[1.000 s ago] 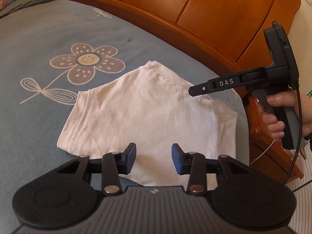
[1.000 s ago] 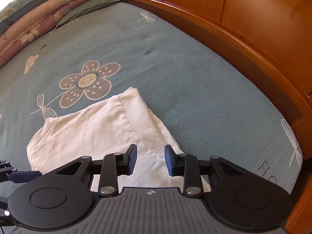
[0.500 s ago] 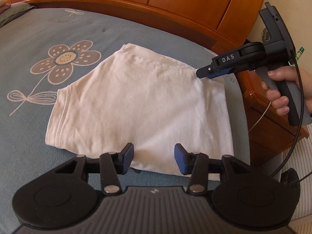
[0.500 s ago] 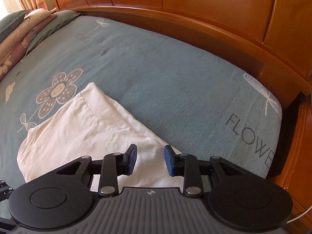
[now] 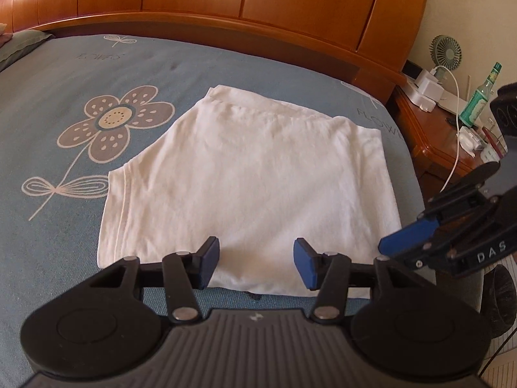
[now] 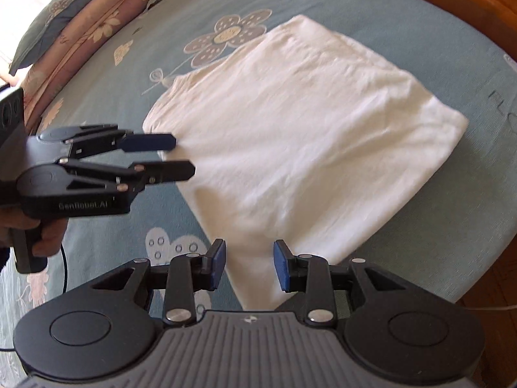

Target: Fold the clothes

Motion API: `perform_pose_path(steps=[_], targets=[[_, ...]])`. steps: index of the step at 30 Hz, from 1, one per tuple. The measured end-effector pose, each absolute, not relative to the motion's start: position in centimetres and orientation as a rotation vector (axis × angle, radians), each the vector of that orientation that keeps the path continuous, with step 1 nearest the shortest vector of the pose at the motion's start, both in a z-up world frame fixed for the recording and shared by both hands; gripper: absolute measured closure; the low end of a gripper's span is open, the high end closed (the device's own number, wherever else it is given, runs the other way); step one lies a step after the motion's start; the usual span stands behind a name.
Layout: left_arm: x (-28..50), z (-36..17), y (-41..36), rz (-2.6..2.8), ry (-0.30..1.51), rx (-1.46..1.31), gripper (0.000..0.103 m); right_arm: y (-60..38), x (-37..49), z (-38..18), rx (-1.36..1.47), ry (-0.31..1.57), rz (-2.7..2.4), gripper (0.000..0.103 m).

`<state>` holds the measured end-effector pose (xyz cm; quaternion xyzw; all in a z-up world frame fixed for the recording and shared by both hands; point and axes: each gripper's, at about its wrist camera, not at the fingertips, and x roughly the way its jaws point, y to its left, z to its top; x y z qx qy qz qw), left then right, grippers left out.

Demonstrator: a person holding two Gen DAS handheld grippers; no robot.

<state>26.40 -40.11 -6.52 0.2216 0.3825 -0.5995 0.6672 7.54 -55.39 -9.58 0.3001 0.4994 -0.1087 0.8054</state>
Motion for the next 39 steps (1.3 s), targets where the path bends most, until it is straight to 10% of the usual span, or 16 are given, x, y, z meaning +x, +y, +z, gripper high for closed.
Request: perform_pose_path(steps=[39], targets=[[30.5, -6.0, -41.1, -1.192, 0.948, 0.521, 0.050, -64.8, 5.1, -7.3, 0.614, 0.864, -0.576, 0.058]])
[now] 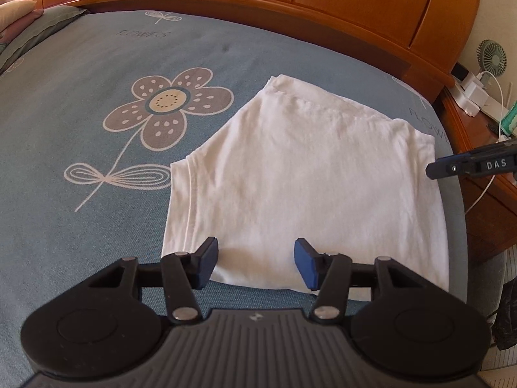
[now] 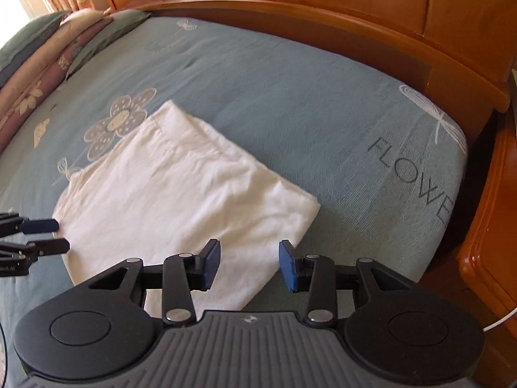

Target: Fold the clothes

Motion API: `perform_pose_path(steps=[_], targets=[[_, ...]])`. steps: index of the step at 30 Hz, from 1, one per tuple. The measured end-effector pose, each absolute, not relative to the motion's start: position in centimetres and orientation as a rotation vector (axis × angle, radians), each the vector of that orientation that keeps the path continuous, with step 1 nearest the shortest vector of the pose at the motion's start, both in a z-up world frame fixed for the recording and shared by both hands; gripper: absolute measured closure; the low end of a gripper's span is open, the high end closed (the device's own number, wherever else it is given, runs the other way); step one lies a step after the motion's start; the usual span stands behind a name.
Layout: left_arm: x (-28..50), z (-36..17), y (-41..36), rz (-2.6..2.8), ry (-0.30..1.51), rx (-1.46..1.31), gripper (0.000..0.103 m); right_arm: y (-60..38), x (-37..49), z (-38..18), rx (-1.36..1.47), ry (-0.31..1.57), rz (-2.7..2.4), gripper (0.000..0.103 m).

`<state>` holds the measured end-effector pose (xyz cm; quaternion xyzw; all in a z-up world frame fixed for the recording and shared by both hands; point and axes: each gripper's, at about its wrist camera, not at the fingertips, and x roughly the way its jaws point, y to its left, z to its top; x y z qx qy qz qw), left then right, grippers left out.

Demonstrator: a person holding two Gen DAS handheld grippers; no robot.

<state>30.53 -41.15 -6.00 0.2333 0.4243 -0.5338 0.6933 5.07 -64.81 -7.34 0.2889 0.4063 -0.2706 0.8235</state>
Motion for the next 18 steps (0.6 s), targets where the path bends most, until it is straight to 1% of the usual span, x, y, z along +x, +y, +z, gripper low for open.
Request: perform_pose_path(steps=[1, 3, 5, 7, 8, 11, 12, 13, 15, 16, 17, 18], targets=[[30.6, -5.7, -41.0, -1.196, 0.944, 0.512, 0.050, -65.1, 5.2, -7.0, 0.608, 0.842, -0.565, 0.058], [30.9, -5.3, -40.9, -1.210, 0.945, 0.500, 0.048, -65.5, 6.2, -7.0, 0.543, 0.865, -0.558, 0.047], [31.1, -5.6, -41.1, -1.203, 0.964, 0.504, 0.046, -66.5, 7.1, -8.0, 0.508, 0.904, -0.574, 0.047], [31.3, -6.2, -41.4, -1.180, 0.989, 0.511, 0.046, -67.3, 7.4, -7.6, 0.514, 0.885, -0.624, 0.047], [31.4, -6.1, -41.2, -1.159, 0.974, 0.500, 0.048, -67.6, 7.6, -7.4, 0.519, 0.873, -0.646, 0.047], [31.8, -5.4, -40.8, -1.136, 0.939, 0.443, 0.048, -66.7, 8.0, -5.7, 0.555, 0.812, -0.579, 0.047], [31.9, -5.3, -40.7, -1.158, 0.949, 0.419, 0.047, -66.1, 8.6, -5.6, 0.536, 0.824, -0.558, 0.046], [31.8, -5.5, -40.9, -1.169, 0.960, 0.430, 0.043, -65.4, 9.1, -5.6, 0.518, 0.836, -0.537, 0.045], [31.6, -6.0, -41.3, -1.188, 0.981, 0.453, 0.042, -64.4, 10.3, -5.9, 0.494, 0.863, -0.502, 0.045], [31.7, -6.3, -41.4, -1.153, 0.986, 0.488, 0.043, -64.0, 10.8, -6.0, 0.483, 0.872, -0.496, 0.045], [31.7, -6.6, -41.5, -1.119, 0.989, 0.518, 0.047, -63.7, 11.4, -5.9, 0.480, 0.872, -0.485, 0.045], [31.8, -6.3, -41.1, -1.102, 0.974, 0.503, 0.047, -63.6, 12.0, -5.7, 0.477, 0.859, -0.473, 0.045]])
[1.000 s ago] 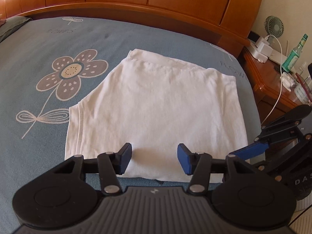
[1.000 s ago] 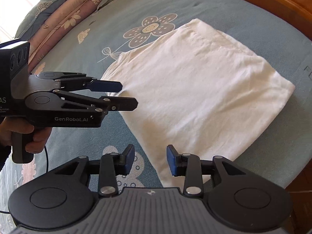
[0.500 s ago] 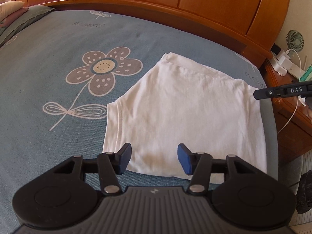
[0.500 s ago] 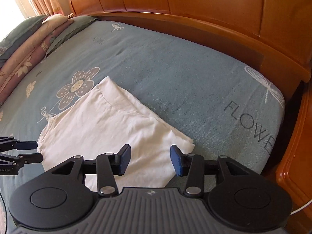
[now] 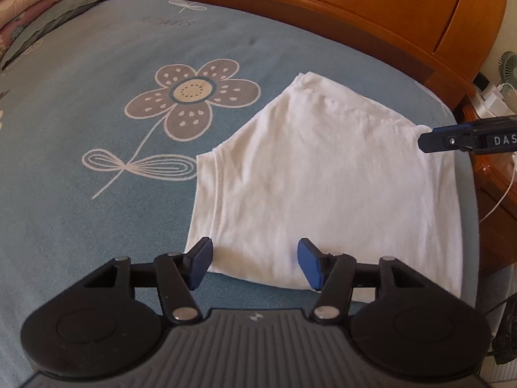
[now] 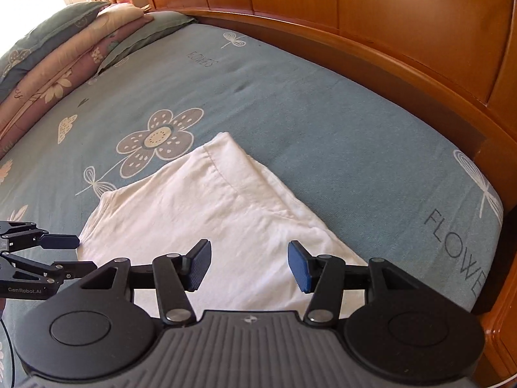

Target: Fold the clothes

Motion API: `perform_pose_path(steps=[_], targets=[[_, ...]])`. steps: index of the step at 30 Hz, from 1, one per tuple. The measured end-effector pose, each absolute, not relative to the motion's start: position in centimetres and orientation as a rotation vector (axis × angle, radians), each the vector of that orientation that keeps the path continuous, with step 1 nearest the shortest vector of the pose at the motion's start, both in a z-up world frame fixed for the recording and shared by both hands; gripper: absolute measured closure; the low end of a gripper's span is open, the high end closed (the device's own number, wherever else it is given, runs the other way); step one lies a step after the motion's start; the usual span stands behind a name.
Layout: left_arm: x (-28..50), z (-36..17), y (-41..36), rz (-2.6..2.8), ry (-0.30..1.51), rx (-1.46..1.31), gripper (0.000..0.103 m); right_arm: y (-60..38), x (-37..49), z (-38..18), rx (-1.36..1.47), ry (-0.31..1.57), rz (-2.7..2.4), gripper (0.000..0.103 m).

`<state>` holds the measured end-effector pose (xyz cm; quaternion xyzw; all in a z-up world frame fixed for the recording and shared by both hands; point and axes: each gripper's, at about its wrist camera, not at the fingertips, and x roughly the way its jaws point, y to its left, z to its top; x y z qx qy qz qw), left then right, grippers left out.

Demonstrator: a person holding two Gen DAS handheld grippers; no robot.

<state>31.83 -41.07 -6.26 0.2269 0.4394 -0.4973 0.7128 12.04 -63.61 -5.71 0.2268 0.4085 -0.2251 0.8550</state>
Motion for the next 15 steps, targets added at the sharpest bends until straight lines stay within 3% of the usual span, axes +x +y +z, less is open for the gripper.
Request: perform_pose_path(steps=[4, 10, 15], targets=[[32.4, -4.6, -38.8, -1.108, 0.966, 0.417, 0.043, -63.4, 15.5, -5.0, 0.429, 0.827, -0.418, 0.045], [30.7, -4.5, -36.6, -1.082, 0.940, 0.507, 0.042, -65.4, 22.6, -7.6, 0.362, 0.875, -0.418, 0.045], [29.5, -4.2, -35.2, -1.026, 0.886, 0.533, 0.034, -66.2, 24.4, -6.7, 0.372, 0.867, -0.436, 0.043]])
